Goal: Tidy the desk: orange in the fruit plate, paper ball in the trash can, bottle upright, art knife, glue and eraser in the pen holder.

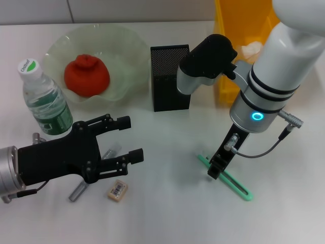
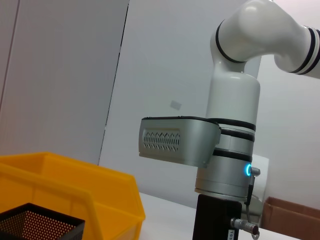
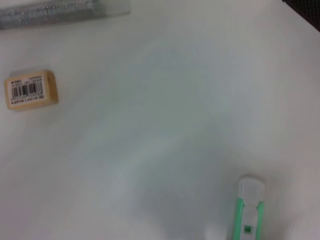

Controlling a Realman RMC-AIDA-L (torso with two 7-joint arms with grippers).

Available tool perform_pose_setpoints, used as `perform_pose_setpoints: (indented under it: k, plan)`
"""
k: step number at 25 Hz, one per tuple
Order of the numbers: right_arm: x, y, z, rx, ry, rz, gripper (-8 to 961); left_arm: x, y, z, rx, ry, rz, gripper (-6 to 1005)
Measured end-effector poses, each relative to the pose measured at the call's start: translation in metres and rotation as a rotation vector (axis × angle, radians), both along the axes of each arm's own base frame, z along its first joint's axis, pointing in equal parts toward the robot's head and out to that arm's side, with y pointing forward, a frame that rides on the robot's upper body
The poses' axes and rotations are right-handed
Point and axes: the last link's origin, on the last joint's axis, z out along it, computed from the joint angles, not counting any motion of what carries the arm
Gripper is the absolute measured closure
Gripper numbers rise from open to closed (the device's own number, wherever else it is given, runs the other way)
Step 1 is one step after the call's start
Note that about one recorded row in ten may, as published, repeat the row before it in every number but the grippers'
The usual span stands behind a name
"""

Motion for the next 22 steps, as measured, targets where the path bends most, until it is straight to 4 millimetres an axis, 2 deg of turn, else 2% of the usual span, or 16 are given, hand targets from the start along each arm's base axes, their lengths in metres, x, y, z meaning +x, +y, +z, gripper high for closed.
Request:
perform_pose_setpoints:
  k: [2,7,18,22]
  plan:
    - [0.0000,0.0000,0.0000,0.000,0.000,0.000,422,0.0000,0.0000,0.0000,0.000,0.000,0.000,209]
    - [0.0004,0.0001,-0.0002,0.001,-0.001,0.000,575,0.0000,0.0000,0.0000,0.000,0.000,0.000,209]
    - [0.0011,-0.0021,-0.0035,-0.009,-0.008,0.013,574,-0.0004,-0.0005,0.0000,0.000,0.000,0.002,210]
    - [0.0008,-0.0018,-0.0036,-0.008,-0.007,0.014,616,-0.0005,-0.0005,0.0000,0.000,0.000,0.002,210]
